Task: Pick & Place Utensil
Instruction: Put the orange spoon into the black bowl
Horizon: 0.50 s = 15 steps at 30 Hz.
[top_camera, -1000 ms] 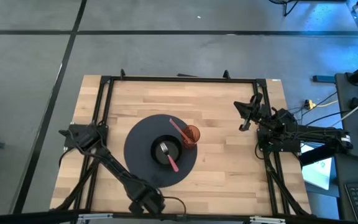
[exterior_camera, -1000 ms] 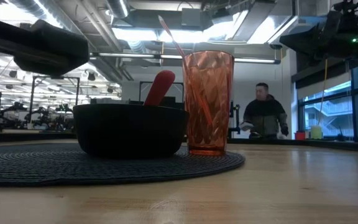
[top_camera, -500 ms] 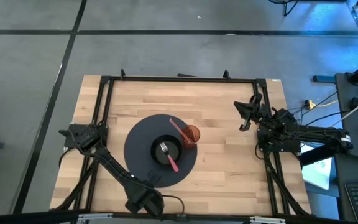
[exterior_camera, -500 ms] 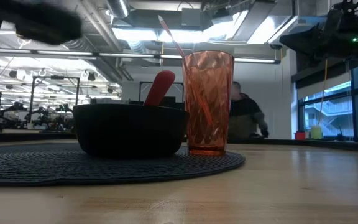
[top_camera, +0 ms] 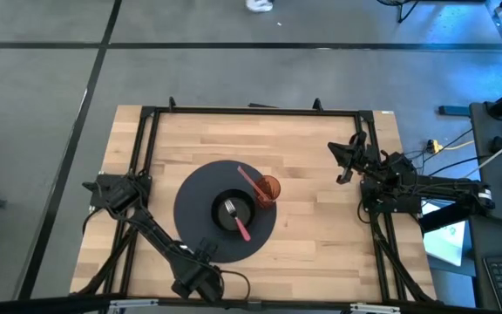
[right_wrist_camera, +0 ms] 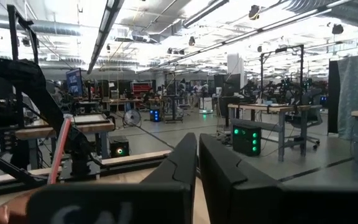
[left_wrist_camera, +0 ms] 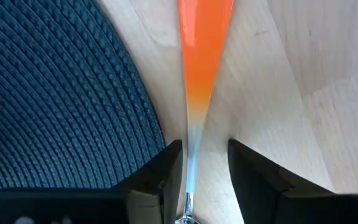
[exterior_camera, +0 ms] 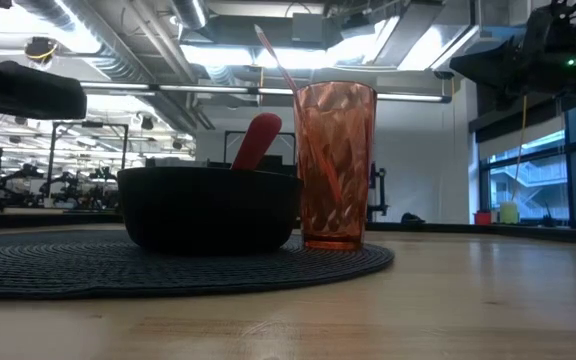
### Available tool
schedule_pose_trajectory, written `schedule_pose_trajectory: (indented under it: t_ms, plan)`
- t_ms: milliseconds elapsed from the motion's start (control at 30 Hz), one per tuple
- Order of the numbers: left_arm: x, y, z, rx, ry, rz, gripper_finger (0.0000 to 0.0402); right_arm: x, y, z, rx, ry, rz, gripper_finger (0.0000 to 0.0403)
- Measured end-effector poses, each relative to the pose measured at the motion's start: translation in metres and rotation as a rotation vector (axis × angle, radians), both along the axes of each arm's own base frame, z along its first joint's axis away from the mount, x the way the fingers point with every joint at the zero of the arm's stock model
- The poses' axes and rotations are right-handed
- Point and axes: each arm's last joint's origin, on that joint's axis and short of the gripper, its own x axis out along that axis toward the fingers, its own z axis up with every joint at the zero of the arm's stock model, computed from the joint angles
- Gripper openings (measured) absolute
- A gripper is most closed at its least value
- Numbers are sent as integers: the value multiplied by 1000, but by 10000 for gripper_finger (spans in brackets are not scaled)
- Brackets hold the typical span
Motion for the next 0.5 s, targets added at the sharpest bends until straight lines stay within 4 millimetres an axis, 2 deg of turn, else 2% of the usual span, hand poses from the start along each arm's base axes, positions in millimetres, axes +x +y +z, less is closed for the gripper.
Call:
schedule_pose_trajectory:
  t_ms: [133,233,500]
  plan:
    - [-1,5,-5,-12,19,10,122,0,0,0,31,-15,10,21]
    - [0,9,-13,-73,34,28,106,0,0,0,32,-15,10,21]
    - [-4,10,-23,-127,21,36,25,1,1,-1,27,-5,33,21]
